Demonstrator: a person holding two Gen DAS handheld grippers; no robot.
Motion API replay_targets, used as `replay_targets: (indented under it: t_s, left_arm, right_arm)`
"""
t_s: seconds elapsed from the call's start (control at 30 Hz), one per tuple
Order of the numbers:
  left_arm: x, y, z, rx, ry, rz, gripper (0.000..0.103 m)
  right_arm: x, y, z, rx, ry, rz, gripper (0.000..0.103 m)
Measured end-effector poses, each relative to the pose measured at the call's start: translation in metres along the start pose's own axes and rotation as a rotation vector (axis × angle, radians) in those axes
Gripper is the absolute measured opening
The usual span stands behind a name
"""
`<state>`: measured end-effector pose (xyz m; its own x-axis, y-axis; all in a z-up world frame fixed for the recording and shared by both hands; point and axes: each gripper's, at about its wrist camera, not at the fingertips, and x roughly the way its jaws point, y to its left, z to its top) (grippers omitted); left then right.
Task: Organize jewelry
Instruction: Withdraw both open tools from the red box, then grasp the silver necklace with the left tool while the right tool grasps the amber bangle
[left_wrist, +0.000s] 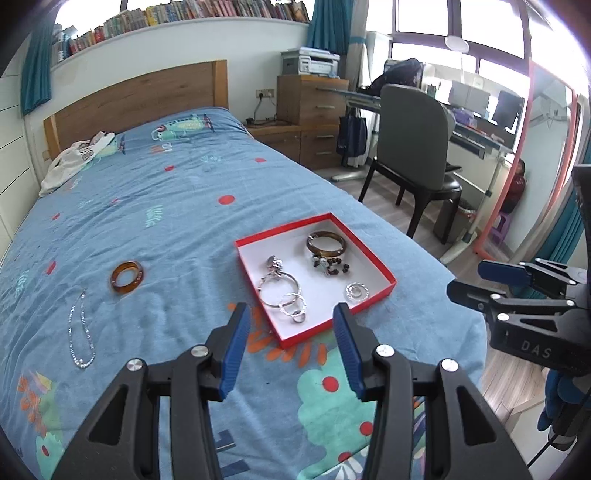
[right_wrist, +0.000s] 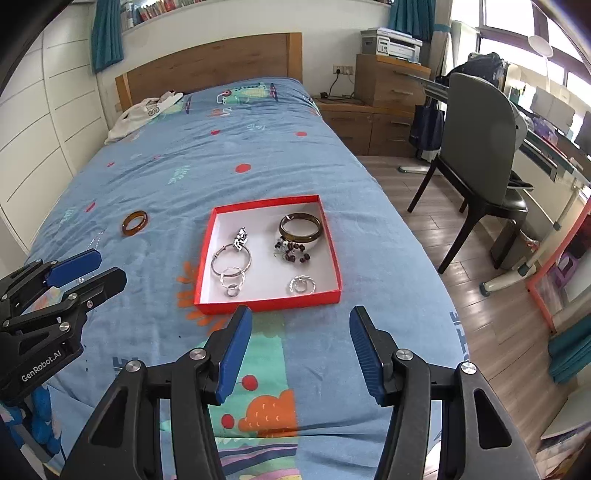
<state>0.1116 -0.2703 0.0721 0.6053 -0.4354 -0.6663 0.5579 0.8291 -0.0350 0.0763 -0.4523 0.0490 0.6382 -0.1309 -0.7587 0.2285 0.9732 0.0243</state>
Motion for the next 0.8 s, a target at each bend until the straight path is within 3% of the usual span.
replay_targets:
  t_s: [0.33,0.63,0.8]
  left_arm:
    - [-0.047,0.084,-0.037,-0.132,-0.03,0.118,0.053]
    - [-0.041,0.156,-0.084,-0.265,0.023,0.204,0.055]
    - [-0.03,0.184,-0.1,-0.289,0.041,0.245,0.056]
  right_arm:
    - [-0.01,0.067,-0.001,-0.064,-0.068,0.083,0.06]
    - [0.015,0.109,-0.011,-0.128,-0.041,0.167,0.061]
    - [0.034,0.121,-0.009,-0.134,-0.026,0.203,0.061]
